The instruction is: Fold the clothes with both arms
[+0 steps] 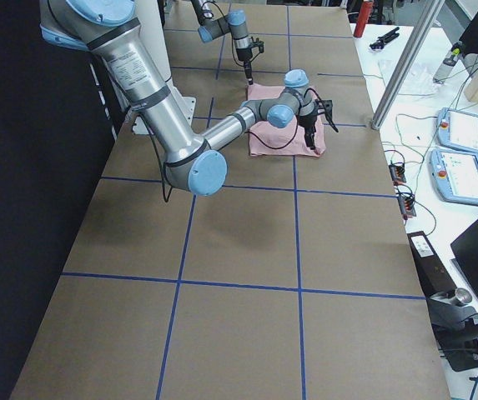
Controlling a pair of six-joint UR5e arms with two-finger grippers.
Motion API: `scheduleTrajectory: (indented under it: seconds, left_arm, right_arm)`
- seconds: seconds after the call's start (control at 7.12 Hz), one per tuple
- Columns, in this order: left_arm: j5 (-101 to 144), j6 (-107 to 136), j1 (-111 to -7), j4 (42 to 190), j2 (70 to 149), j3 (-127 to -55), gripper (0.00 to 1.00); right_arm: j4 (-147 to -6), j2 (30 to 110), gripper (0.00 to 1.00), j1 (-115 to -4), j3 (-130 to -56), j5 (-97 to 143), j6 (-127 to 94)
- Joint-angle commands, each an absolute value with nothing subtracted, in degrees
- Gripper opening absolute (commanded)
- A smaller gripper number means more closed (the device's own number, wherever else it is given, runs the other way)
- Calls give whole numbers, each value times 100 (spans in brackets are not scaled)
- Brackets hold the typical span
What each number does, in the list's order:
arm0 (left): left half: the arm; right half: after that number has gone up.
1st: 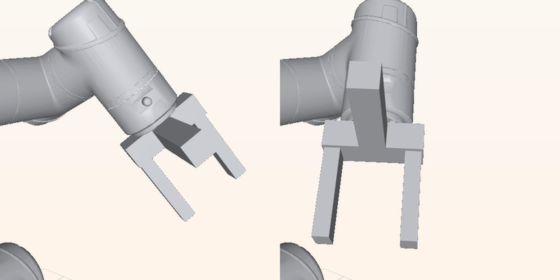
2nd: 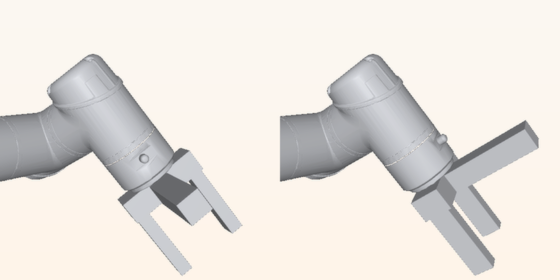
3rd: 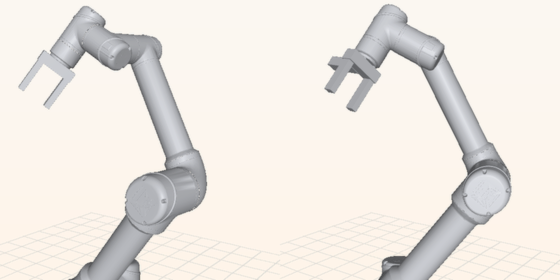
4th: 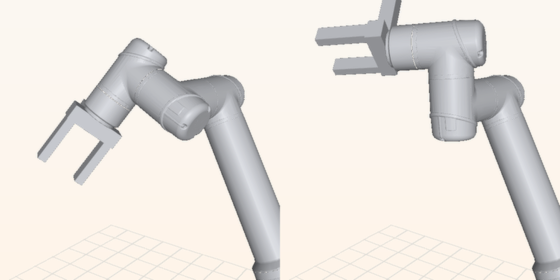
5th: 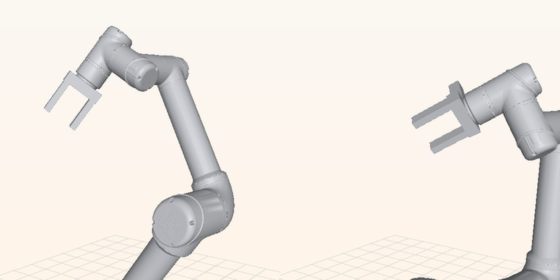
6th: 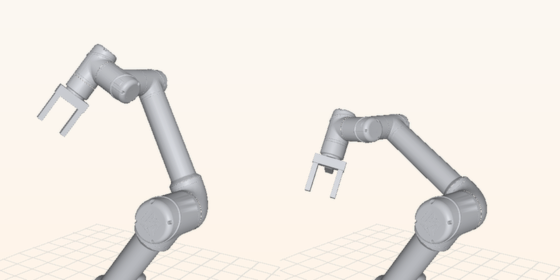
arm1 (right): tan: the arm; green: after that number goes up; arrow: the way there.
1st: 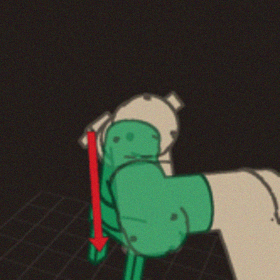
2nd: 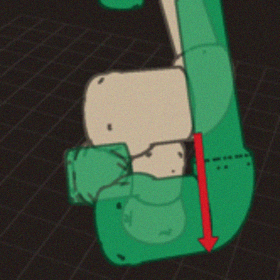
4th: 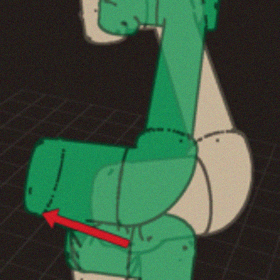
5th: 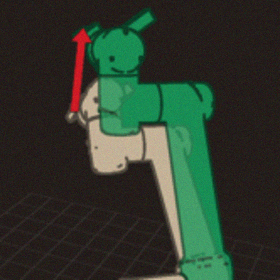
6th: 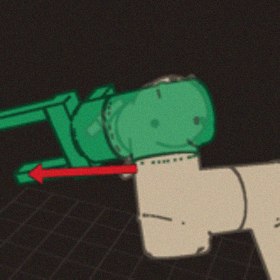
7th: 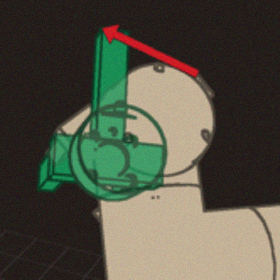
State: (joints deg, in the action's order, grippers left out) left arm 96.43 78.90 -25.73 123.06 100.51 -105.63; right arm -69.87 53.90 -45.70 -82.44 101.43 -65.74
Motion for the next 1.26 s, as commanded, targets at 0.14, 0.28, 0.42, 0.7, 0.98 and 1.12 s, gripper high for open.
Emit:
scheduleTrajectory:
  seconds: [0.14, 0.28, 0.42, 0.7, 0.98, 1.12]
  left_arm:
    - [9650, 7901, -2505, 12296, 10107, -10494, 57]
    - [9650, 7893, -2505, 12287, 10107, -10485, 57]
    - [9642, 7893, -2505, 12278, 10107, -10485, 56]
    - [9633, 7893, -2505, 12278, 10160, -10380, 52]
    - [9633, 7893, -2505, 12278, 10178, -10354, 46]
    - [9633, 7893, -2505, 12278, 10178, -10327, 21]
  right_arm:
    - [-6979, 5414, 100, -4570, -8244, 10143, -6574]
    - [-6979, 5405, 100, -4570, -8244, 10143, -6574]
    - [-6979, 5405, 100, -4570, -8244, 10143, -6574]
    - [-6979, 5405, 100, -4570, -8244, 10143, -6574]
    - [-6987, 5405, 100, -4570, -8244, 10143, -6574]
    - [-6979, 5405, 100, -4570, -8244, 10143, -6574]
